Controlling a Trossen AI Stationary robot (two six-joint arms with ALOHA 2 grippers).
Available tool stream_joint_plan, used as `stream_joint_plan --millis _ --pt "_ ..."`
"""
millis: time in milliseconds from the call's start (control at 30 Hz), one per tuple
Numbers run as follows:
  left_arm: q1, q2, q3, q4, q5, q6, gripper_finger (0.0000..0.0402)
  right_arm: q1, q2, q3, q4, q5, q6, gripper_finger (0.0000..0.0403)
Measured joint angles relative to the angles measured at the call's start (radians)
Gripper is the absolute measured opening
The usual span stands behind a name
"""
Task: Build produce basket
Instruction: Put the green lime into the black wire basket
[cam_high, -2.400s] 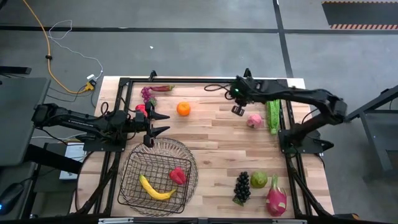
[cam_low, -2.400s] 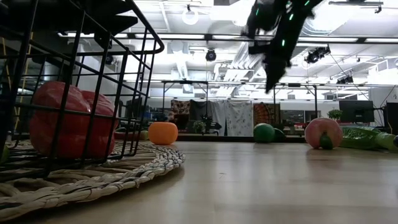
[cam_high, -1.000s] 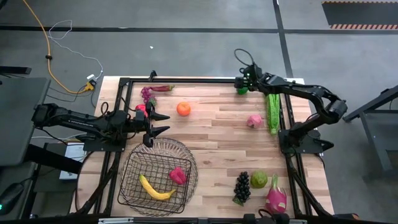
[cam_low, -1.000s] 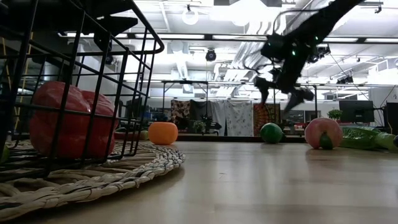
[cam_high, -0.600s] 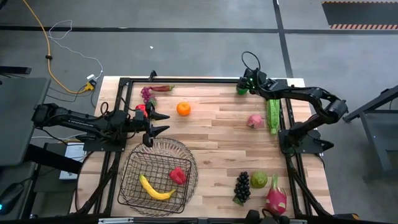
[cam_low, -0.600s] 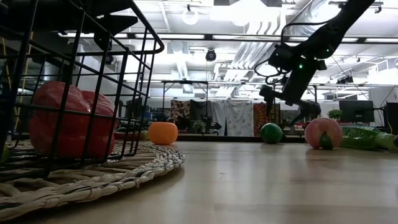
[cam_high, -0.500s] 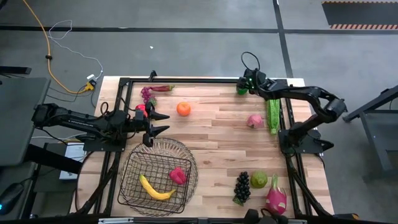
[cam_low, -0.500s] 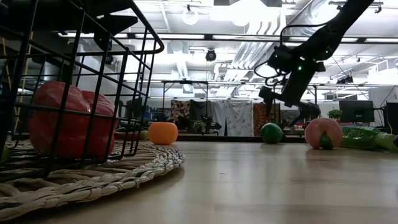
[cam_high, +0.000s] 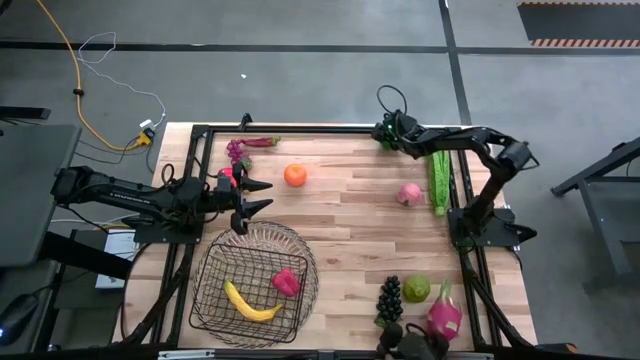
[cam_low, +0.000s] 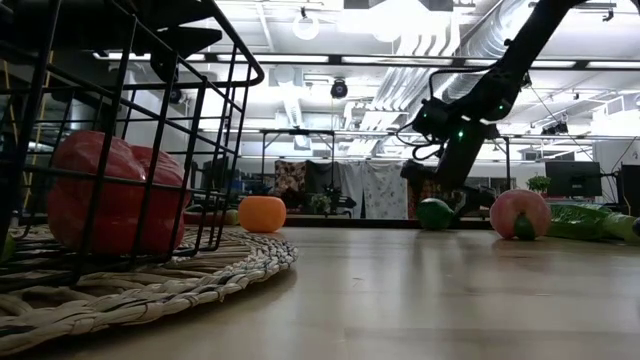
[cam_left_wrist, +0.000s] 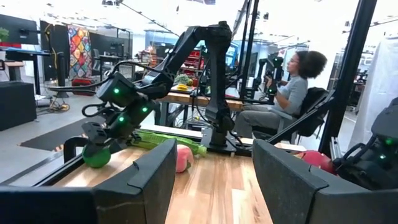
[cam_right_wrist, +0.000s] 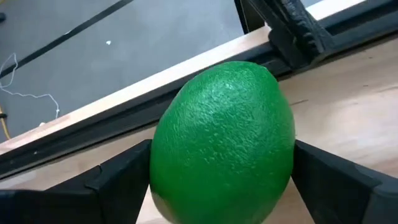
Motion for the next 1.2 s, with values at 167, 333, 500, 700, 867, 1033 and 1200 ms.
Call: stream_joint_plan --millis 167,333,500,700,867,1033,1200 --pt "0.000 0.000 0.000 -0.001 0.000 -0.018 0.0200 0.000 0.001 0.006 0.006 0.031 -0.010 0.0348" --pt "0.000 0.000 0.000 -0.001 0.001 -0.019 0.0200 0.000 0.001 0.006 0.006 0.057 -0.052 0.0320" --pt "0.000 0.000 0.000 -0.009 0.001 -0.025 0.0200 0.011 -0.013 0.006 0.012 0.060 -0.140 0.0276" --pt "0.000 0.000 0.000 -0.008 0.001 -0.025 0.0200 0.121 -0.168 -0.001 0.014 0.040 -0.460 0.0272" --pt "0.000 0.000 0.000 -0.007 0.001 -0.027 0.0200 0.359 -0.342 -0.060 0.074 0.018 -0.665 0.0272" --pt "0.000 0.000 0.000 0.000 0.002 -0.077 0.0200 0.620 -0.423 -0.205 0.357 0.016 -0.710 0.0272" --pt "0.000 0.004 0.000 0.026 0.003 -0.083 0.0200 0.793 -0.389 -0.338 0.842 -0.027 -0.789 0.0272"
